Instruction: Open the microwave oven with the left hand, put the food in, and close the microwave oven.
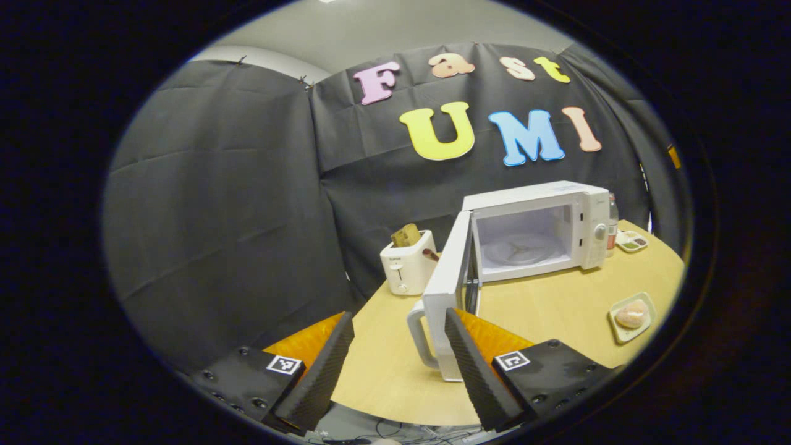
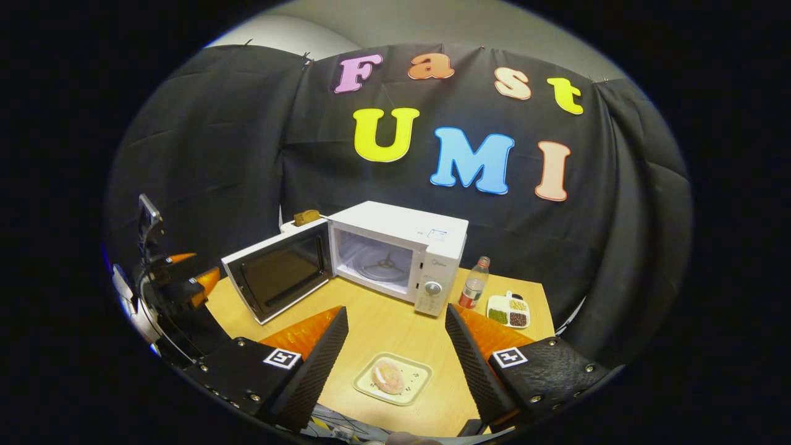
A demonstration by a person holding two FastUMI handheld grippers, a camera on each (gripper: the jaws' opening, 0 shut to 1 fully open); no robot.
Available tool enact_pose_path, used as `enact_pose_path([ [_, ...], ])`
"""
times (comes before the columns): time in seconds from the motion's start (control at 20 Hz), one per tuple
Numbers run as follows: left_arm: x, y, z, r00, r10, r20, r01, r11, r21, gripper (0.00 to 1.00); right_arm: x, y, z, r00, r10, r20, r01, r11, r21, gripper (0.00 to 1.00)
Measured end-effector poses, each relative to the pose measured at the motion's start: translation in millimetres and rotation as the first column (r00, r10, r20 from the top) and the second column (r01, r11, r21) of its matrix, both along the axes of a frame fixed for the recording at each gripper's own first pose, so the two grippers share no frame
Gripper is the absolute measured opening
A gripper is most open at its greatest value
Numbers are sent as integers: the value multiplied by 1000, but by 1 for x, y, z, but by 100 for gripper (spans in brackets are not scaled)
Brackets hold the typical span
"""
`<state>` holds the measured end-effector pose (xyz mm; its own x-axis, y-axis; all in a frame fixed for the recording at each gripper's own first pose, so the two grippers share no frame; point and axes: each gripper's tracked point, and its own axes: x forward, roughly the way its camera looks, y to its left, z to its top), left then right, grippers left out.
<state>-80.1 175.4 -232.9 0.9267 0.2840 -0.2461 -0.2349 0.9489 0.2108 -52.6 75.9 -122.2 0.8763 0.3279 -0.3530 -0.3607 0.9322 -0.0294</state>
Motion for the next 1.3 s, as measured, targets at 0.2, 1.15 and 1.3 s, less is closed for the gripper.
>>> enact_pose_path([
  [0.2,-6,-73,71,996,-73,60,74,997,-10,100,-21,-19,-46,998,48,-48,-49,999,-10,97],
  [1.15,1,-214,164,959,-257,117,267,961,-78,100,-5,-11,-235,954,138,-265,-169,981,-98,97],
  [1.3,12,-205,164,960,-254,114,265,960,-90,100,9,4,-261,942,141,-304,-185,975,-123,97],
])
